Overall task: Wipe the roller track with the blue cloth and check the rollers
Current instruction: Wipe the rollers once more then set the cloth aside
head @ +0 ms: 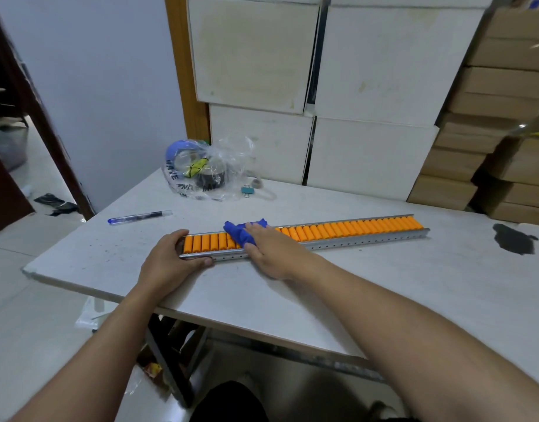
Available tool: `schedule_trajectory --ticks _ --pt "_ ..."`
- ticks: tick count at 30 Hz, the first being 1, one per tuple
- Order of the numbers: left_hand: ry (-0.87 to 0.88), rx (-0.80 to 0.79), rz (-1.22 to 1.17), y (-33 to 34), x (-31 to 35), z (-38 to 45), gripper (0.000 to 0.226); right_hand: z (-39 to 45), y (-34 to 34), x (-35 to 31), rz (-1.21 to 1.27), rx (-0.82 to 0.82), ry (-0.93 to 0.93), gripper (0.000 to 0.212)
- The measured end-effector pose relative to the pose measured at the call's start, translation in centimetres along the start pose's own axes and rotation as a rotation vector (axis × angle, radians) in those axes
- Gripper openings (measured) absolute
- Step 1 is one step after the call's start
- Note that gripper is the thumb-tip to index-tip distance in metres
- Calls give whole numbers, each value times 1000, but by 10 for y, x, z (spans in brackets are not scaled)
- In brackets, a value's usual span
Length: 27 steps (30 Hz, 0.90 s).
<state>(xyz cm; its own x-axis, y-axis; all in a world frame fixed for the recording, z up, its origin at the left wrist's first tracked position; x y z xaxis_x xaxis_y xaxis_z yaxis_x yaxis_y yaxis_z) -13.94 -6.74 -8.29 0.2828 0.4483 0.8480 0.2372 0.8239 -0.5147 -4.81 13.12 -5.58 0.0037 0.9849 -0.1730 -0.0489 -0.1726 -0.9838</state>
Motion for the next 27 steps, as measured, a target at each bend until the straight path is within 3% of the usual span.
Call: schedule_trajectory --ticks 4,7,13,25,27 --pt "6 -9 20 0 0 0 92 -18 -7 49 -9 23 108 50" --pt "1 -14 23 0 -1 -1 93 -34 -12 89 -40 33 181 60" --pt "11 -16 24 1 0 -1 91 -73 -34 172 -151 104 343 49" --pt "10 -5 37 2 -2 1 90 -136 -60 294 -347 125 944 35" --pt "10 -2 40 2 0 1 90 -142 -66 299 -355 229 1023 37"
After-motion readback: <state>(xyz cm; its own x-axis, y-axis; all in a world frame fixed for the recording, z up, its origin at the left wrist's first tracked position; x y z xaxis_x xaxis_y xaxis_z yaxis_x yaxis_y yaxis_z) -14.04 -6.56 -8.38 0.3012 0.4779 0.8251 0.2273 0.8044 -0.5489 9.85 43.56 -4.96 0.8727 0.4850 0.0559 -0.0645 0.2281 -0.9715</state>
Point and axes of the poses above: each hand's wrist, its own z-axis towards the middle knuckle, its own y-axis out of the palm, x = y × z, the point moved 5 cm from there along z, towards the middle knuckle, and after that the axes turned 10 degrees about -z, right-handed, at the moved point
